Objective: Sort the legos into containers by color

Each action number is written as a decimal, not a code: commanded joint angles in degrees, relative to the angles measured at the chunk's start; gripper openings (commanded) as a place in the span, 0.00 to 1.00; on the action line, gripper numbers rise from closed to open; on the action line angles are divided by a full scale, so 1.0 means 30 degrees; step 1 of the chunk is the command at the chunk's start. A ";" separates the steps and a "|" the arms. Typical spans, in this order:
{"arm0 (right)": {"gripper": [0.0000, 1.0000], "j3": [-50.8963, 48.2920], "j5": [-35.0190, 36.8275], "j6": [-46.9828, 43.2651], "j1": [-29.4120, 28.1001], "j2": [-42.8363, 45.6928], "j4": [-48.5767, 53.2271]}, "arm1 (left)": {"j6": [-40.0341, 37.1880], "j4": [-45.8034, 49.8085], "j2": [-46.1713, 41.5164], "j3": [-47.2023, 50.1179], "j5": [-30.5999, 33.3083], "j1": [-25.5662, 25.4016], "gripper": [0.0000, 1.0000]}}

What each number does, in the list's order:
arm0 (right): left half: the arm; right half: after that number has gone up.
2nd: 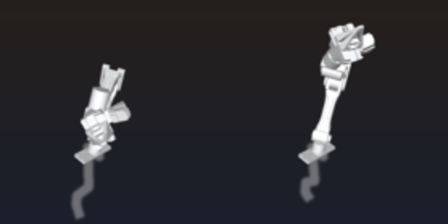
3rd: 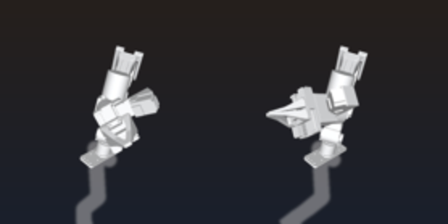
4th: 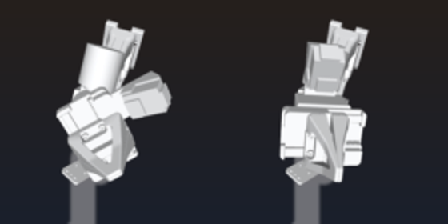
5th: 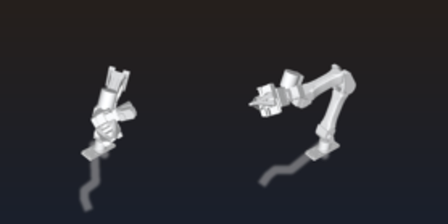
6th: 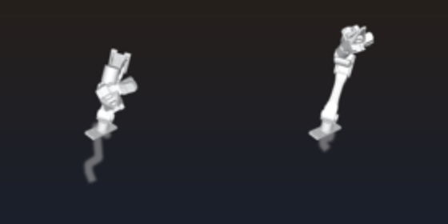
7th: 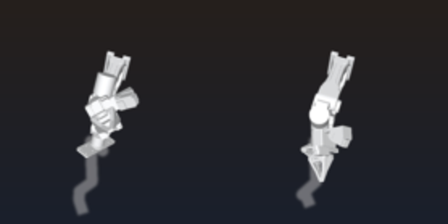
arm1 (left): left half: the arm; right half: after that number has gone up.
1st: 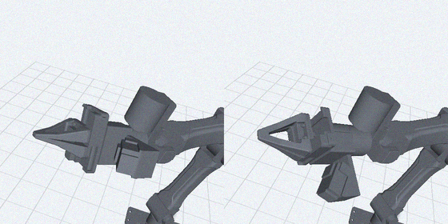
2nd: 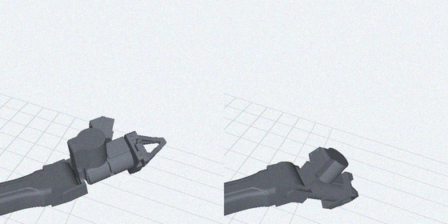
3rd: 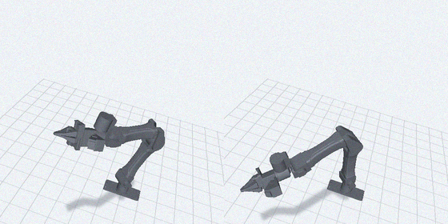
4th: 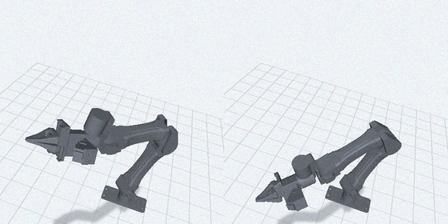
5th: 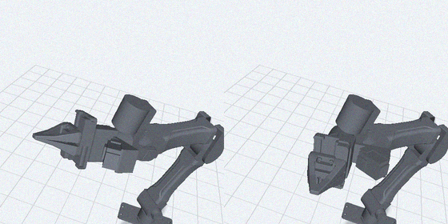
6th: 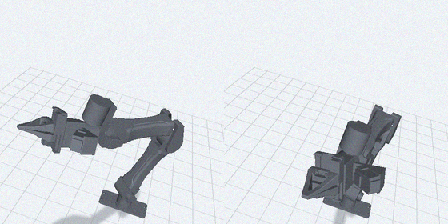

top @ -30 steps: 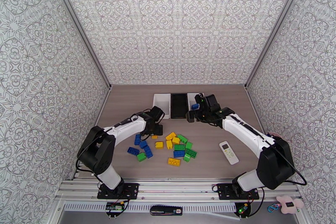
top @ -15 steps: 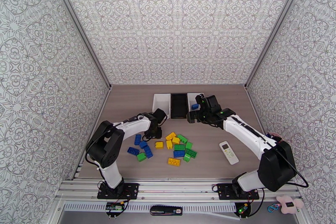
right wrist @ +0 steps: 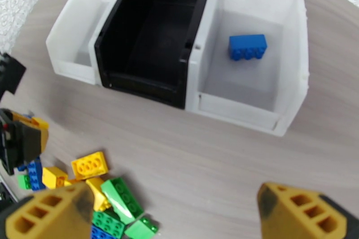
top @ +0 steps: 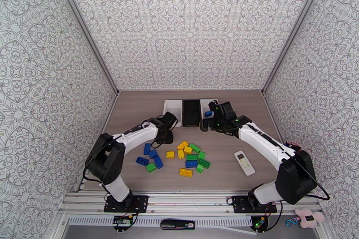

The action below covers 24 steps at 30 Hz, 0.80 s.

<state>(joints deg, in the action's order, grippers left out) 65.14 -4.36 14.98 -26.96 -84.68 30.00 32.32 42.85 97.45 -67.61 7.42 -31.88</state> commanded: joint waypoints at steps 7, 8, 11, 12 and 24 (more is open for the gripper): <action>1.00 0.0360 -0.0573 0.0590 -0.0080 0.0557 -0.0657 | -0.0384 -0.1651 0.1454 -0.4074 0.0230 0.1511 0.32; 1.00 0.0346 -0.0550 0.0599 -0.0074 0.0572 -0.0626 | -0.0550 -0.1577 0.1939 -0.4781 0.0191 0.1668 0.32; 1.00 0.0255 -0.0454 0.0622 -0.0048 0.0738 -0.0581 | -0.1092 -0.1376 0.3447 -0.6654 0.0140 0.2057 0.32; 1.00 0.0229 -0.0395 0.0627 -0.0051 0.0772 -0.0549 | -0.1160 -0.1164 0.3913 -0.7318 0.0119 0.2168 0.32; 1.00 0.0151 -0.0125 0.0568 -0.0066 0.1217 -0.0081 | -0.1629 0.0332 0.8509 -1.3198 -0.0729 0.3160 0.36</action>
<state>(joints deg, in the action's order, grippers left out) 65.12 -5.17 16.29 -26.96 -82.13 29.12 28.86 41.43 121.64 -103.90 6.98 -22.59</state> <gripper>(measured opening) 0.997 0.353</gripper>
